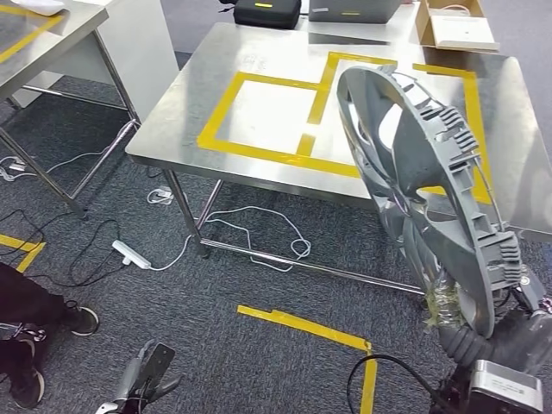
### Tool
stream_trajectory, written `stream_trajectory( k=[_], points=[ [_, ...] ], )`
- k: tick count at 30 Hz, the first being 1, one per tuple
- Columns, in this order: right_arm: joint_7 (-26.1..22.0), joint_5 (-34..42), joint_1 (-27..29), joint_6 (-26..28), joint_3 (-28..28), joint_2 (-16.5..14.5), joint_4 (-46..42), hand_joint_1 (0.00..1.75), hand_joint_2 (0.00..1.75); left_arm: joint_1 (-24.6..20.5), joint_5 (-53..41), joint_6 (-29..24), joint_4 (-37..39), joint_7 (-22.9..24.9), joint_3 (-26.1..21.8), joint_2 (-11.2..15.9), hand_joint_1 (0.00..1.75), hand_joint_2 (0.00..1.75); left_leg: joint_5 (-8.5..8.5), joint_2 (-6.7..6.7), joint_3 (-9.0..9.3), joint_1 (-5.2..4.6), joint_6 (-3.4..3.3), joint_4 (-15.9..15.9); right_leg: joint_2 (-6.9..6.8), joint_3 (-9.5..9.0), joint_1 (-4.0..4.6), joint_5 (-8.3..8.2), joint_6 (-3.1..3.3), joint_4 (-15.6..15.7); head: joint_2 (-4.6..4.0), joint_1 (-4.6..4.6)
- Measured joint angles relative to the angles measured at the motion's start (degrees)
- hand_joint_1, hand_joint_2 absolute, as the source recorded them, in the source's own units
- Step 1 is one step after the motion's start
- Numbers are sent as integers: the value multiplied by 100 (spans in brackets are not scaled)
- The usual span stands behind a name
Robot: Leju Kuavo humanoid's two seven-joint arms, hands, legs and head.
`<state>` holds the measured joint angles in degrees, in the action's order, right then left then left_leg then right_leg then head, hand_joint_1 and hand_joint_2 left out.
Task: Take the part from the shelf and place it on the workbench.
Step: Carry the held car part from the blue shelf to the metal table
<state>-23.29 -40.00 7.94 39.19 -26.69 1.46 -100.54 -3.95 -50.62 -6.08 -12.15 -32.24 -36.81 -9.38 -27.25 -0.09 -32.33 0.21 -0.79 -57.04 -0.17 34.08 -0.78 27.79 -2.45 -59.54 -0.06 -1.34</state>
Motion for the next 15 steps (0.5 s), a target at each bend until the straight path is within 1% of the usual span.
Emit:
stream_trajectory(
  k=[1,3,4,5,6,7,8,9,10,11,12,14,15],
  points=[
    [-1,1,-1,0,-1,1,2,175,175,1,0,0,0,0,0,2,0,175,-7,-1,-4,-12,26,-12,-1,-82,6,-17,25,150,1,-4],
    [-1,2,7,0,-2,2,4,175,175,0,0,0,0,0,1,5,0,175,-13,3,-14,-16,63,-30,20,-95,16,6,96,170,2,-18],
    [1,2,11,0,-2,2,4,175,175,-3,0,0,0,0,1,8,0,175,-39,5,-13,-10,87,-47,22,-102,11,8,131,174,2,-24],
    [1,1,9,0,-2,2,4,175,175,-6,0,0,0,0,1,9,0,175,-107,6,-40,-4,113,-127,21,-114,3,11,172,180,2,-34],
    [-1,0,5,0,-2,2,4,175,175,-8,0,0,0,0,1,11,0,175,-228,6,-117,2,143,-311,17,-129,-6,13,209,188,2,-44],
    [-2,-1,1,0,-2,2,4,175,175,-6,-1,0,0,0,2,12,0,175,-394,7,-258,10,168,-618,13,-140,-9,17,237,191,2,-54],
    [-2,-1,-2,0,-2,2,4,175,175,-3,-1,-1,0,1,2,12,0,175,-574,7,-450,15,184,-1011,13,-143,-6,24,257,190,2,-62],
    [-1,-1,0,0,-2,2,5,175,175,1,-1,-2,0,1,3,13,0,175,-711,7,-645,19,193,-1392,17,-147,-2,29,266,189,2,-63],
    [0,0,4,1,-2,2,5,175,175,5,-1,-4,0,2,3,13,0,175,-764,7,-787,20,194,-1654,24,-153,3,35,272,189,2,-62],
    [1,0,6,1,-2,2,6,175,175,6,0,-7,0,2,3,14,0,175,-697,7,-836,19,184,-1710,34,-166,8,43,277,189,2,-63],
    [2,0,8,2,-2,2,7,175,175,7,-1,-10,0,2,3,16,0,175,-521,6,-778,17,162,-1543,46,-188,14,54,279,189,2,-63],
    [0,0,6,2,-2,2,7,175,175,6,-2,-18,0,2,3,21,0,175,-68,2,-456,-1,81,-809,67,-241,26,85,268,190,2,-60],
    [-2,0,4,2,-2,2,7,175,175,4,-2,-20,0,2,5,23,0,175,70,0,-307,-14,40,-474,76,-253,37,100,251,186,2,-57]
  ],
)
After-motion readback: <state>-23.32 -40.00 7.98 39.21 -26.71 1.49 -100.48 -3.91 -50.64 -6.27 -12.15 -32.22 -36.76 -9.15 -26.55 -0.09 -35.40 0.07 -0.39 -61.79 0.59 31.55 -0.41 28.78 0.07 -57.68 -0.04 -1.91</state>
